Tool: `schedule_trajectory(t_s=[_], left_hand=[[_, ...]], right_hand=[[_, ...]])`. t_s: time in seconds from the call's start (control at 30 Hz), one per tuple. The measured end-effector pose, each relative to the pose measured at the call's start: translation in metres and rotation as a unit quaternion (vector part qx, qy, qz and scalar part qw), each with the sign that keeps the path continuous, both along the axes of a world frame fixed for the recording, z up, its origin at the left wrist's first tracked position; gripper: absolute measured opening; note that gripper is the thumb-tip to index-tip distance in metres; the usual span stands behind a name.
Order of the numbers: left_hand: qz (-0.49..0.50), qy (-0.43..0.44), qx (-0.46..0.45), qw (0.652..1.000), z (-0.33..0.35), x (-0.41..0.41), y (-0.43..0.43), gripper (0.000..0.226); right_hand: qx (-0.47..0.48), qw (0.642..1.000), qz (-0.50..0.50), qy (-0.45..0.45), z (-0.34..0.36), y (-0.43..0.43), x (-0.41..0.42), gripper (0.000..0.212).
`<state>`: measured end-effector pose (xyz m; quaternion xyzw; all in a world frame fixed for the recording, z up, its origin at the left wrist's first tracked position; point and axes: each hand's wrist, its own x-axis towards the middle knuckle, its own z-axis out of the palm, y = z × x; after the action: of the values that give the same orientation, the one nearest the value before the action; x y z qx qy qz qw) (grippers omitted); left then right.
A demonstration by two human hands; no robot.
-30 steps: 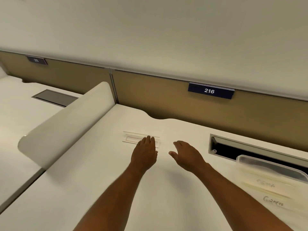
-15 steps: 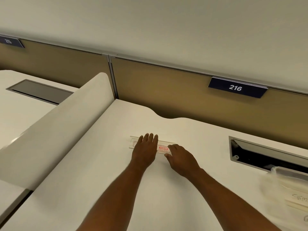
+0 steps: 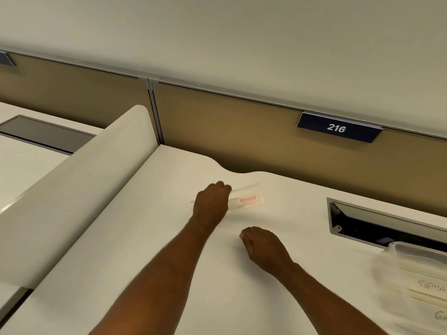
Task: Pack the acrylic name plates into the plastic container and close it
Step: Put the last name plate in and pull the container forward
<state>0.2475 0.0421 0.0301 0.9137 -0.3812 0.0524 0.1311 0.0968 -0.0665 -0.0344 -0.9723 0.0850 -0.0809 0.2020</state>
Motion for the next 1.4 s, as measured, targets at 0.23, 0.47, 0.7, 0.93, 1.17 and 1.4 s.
schedule_trajectory(t_s=[0.23, 0.47, 0.7, 0.93, 1.17, 1.4], left_hand=[[0.112, 0.481, -0.453, 0.742, 0.039, -0.018, -0.017, 0.016], [0.099, 0.561, -0.525, 0.633, 0.040, -0.052, -0.031, 0.016], [0.099, 0.598, -0.590, 0.534, 0.071, -0.041, -0.035, 0.058], [0.007, 0.534, -0.406, 0.742, 0.090, -0.056, -0.045, 0.003], [-0.048, 0.392, -0.193, 0.898, 0.081, -0.097, -0.081, 0.024], [-0.070, 0.342, -0.122, 0.929, 0.089, -0.165, -0.136, 0.033]], right_hand=[[0.474, 0.868, -0.143, -0.019, 0.042, -0.032, -0.002, 0.060], [0.643, 0.765, -0.028, 0.034, 0.094, -0.064, -0.011, 0.055], [0.527, 0.848, -0.062, 0.014, 0.113, -0.103, -0.044, 0.041], [0.432, 0.897, -0.084, 0.038, 0.135, -0.142, -0.088, 0.038], [0.315, 0.940, -0.110, 0.078, 0.145, -0.196, -0.152, 0.045], [0.264, 0.952, -0.131, 0.087, 0.149, -0.245, -0.226, 0.045]])
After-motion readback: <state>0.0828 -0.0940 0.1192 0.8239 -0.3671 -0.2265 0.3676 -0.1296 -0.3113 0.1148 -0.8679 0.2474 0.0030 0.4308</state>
